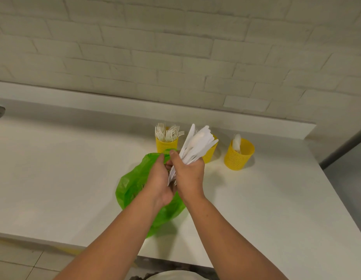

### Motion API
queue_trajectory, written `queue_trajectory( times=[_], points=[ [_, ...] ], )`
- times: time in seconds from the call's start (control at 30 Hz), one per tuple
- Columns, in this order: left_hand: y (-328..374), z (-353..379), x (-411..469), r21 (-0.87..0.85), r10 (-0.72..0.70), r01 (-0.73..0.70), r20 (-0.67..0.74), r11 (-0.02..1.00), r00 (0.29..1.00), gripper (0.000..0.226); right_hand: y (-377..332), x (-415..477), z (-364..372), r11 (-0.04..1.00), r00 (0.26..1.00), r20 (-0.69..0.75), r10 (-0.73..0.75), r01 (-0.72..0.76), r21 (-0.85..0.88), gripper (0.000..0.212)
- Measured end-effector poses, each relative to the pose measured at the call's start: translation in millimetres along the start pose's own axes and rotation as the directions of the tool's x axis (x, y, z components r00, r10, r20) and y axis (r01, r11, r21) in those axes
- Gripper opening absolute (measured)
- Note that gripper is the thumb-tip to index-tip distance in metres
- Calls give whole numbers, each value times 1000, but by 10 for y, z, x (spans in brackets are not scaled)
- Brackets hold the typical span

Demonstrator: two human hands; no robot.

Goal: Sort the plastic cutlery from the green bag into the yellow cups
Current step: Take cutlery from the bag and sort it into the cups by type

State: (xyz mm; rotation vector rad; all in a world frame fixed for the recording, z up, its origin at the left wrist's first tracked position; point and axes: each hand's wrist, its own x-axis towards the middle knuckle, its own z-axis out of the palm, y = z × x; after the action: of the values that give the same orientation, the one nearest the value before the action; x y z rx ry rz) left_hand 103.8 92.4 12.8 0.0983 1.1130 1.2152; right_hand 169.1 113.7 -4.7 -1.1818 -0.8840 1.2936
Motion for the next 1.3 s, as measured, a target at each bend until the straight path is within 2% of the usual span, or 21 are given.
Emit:
queue_trajectory(
  times=[0.17, 0.23, 0.33, 0.4, 0.47, 0.5, 0.57, 0.63, 0.7, 0.73, 0.8, 0.87, 1.0, 1.17, 1.3],
  points=[
    [-1, 75, -3, -23, 50, -49, 45, 999, 998, 55, -7, 10, -93, 997, 995, 87, -50, 44, 67, 7],
    [-2, 77, 5, -2, 61, -61, 79, 998, 995, 56, -11, -23, -113, 995, 993, 117, -23, 12, 96, 6],
    [-27, 89, 21, 216, 98, -119, 106, 969, 990, 48, -65, 40, -145, 988, 990, 133, 38, -57, 145, 16],
    [3, 91, 37, 380, 188, -228, 138, 896, 972, 41, -125, 136, -208, 984, 977, 198, 80, -109, 143, 20],
    [79, 82, 60, 485, 270, -367, 260, 793, 927, 37, -174, 198, -305, 979, 932, 328, 156, -191, 75, 9],
    [126, 83, 67, 510, 262, -406, 332, 758, 906, 38, -193, 215, -357, 971, 893, 402, 204, -238, 36, 5],
    [200, 110, 62, 517, 165, -399, 440, 757, 883, 41, -230, 237, -449, 944, 799, 526, 293, -327, -30, 11],
    [236, 145, 80, 512, 89, -347, 461, 786, 883, 45, -256, 278, -512, 926, 723, 605, 334, -372, -66, 12],
    [251, 179, 117, 528, 83, -333, 440, 781, 894, 42, -281, 338, -563, 914, 665, 652, 366, -390, -115, 28],
    [254, 202, 125, 531, 98, -343, 435, 774, 895, 39, -307, 372, -577, 913, 640, 671, 374, -381, -146, 28],
    [254, 256, 152, 536, 144, -375, 423, 757, 895, 28, -368, 426, -588, 921, 600, 711, 368, -338, -191, 15],
    [264, 331, 182, 548, 191, -407, 408, 731, 893, 21, -409, 482, -585, 924, 594, 717, 365, -323, -202, 9],
    [303, 469, 260, 512, 220, -431, 422, 743, 880, 21, -439, 611, -603, 920, 595, 714, 369, -345, -188, 16],
    [279, 508, 397, 522, 256, -439, 387, 731, 886, 22, -460, 772, -631, 891, 551, 704, 448, -336, -304, 5],
    [254, 520, 476, 527, 293, -499, 427, 688, 856, 39, -514, 870, -696, 828, 474, 680, 558, -360, -429, 23]
  ],
)
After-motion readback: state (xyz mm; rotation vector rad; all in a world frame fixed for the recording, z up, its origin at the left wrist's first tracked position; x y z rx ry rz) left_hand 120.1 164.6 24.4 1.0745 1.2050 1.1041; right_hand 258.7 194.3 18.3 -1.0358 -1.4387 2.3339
